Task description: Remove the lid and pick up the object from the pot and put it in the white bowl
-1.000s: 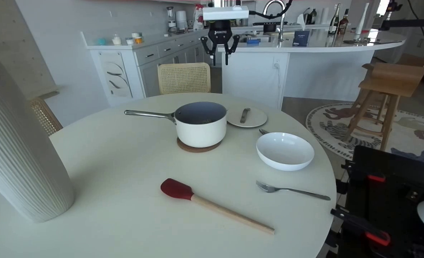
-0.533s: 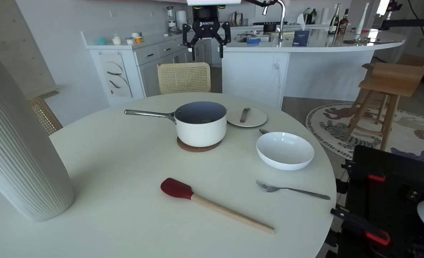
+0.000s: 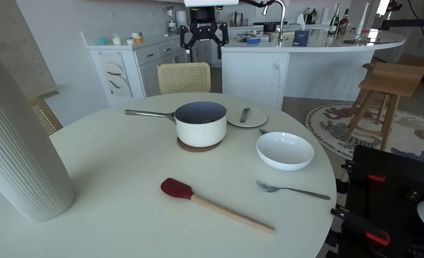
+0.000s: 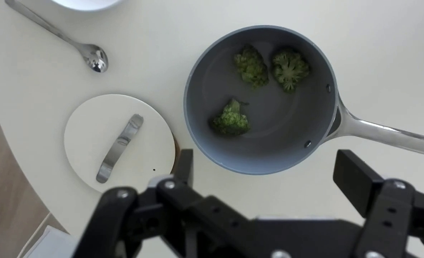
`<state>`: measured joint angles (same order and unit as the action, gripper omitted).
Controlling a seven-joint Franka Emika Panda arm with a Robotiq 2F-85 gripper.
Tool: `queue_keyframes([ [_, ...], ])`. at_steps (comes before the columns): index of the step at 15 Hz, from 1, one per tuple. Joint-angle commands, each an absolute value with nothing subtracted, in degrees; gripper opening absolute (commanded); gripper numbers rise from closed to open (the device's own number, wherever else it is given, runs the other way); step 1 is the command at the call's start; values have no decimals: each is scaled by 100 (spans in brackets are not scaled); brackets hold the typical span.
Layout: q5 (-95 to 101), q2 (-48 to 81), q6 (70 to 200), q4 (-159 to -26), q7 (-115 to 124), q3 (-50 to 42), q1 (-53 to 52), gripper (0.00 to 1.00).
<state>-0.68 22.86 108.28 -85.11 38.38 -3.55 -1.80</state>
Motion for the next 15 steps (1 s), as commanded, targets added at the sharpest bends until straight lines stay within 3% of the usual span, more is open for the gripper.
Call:
queue_keyframes([
  [1, -207, 2532, 10565, -8111, 3551, -347, -110, 100],
  [15, -369, 3841, 10255, -6764, 3122, -336, -61, 100],
])
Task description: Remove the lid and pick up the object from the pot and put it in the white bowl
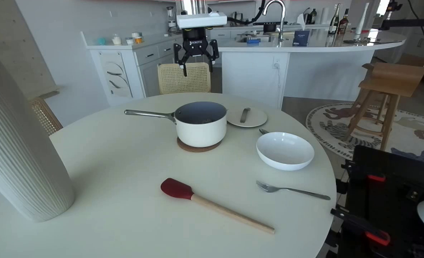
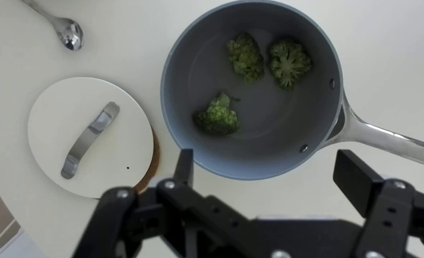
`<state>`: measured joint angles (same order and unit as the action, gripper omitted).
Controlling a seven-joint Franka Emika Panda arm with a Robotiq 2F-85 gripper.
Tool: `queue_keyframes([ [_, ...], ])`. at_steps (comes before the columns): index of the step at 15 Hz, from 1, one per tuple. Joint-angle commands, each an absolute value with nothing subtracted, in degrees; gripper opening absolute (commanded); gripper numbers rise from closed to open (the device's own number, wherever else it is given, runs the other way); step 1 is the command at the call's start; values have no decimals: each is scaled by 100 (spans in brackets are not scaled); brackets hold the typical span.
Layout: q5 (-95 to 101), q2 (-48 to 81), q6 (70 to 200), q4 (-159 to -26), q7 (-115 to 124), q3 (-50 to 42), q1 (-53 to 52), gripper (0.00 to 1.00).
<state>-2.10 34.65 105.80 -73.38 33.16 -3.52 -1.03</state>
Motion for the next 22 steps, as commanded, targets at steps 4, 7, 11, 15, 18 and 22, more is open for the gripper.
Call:
queue_keyframes([
  [4, -386, 4159, 10151, -6463, 3138, -344, -85, 100],
  [7, -385, 4308, 10140, -6355, 3157, -345, -101, 100],
  [11, -383, 4460, 10075, -6309, 3173, -340, -133, 100],
  [15, -370, 4573, 10037, -6319, 3192, -344, -170, 100],
  [18, -362, 4635, 10052, -6329, 3193, -349, -193, 100],
  [22, -351, 4701, 10061, -6343, 3228, -369, -211, 100],
])
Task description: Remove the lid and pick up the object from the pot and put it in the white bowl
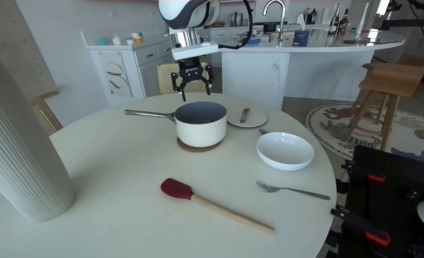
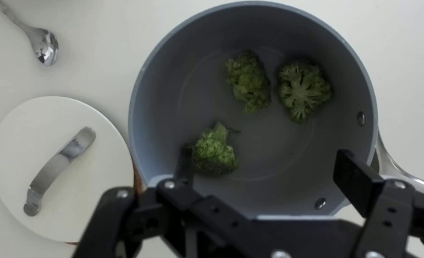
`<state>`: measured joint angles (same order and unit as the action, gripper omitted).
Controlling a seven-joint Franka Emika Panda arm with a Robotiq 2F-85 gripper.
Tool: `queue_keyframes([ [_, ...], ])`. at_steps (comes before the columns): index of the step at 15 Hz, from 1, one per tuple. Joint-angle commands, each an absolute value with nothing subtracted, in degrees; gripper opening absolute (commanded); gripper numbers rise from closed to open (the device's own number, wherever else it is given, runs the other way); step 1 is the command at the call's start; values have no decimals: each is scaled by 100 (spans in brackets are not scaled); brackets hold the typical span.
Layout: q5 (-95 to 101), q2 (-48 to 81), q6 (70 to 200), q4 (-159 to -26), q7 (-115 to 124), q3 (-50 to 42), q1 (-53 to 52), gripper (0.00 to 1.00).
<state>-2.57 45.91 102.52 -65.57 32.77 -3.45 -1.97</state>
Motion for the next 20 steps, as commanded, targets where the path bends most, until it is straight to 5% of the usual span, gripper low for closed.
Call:
queue_keyframes([
  [1, -363, 4712, 10062, -6345, 3229, -367, -203, 100],
  [20, -279, 5481, 9995, -5504, 3251, -449, -93, 100],
])
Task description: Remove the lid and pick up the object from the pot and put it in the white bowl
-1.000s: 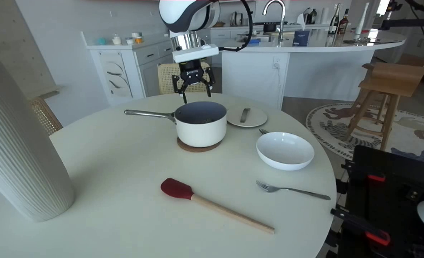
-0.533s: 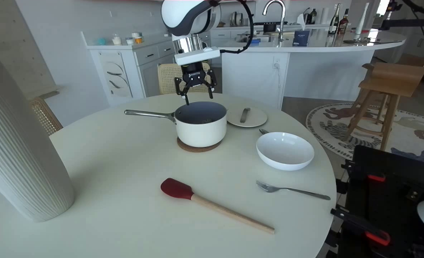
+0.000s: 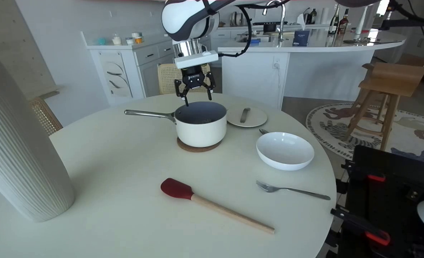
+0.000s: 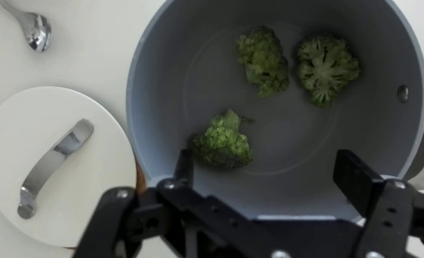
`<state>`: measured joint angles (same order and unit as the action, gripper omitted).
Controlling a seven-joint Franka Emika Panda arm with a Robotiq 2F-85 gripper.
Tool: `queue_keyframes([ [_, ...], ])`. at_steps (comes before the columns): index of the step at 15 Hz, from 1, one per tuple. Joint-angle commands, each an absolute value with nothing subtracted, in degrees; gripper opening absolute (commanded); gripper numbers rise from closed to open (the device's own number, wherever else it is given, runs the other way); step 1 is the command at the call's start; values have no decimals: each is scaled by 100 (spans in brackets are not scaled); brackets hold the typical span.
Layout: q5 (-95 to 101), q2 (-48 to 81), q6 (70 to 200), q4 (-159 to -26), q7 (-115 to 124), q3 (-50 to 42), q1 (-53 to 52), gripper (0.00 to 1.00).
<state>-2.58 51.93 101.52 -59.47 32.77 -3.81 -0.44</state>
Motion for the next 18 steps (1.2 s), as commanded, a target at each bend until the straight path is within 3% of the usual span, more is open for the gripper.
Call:
queue_keyframes([
  [1, -272, 5529, 10005, -5486, 3250, -449, -107, 100],
  [18, -95, 5801, 11333, -5932, 3421, -625, -375, 100],
])
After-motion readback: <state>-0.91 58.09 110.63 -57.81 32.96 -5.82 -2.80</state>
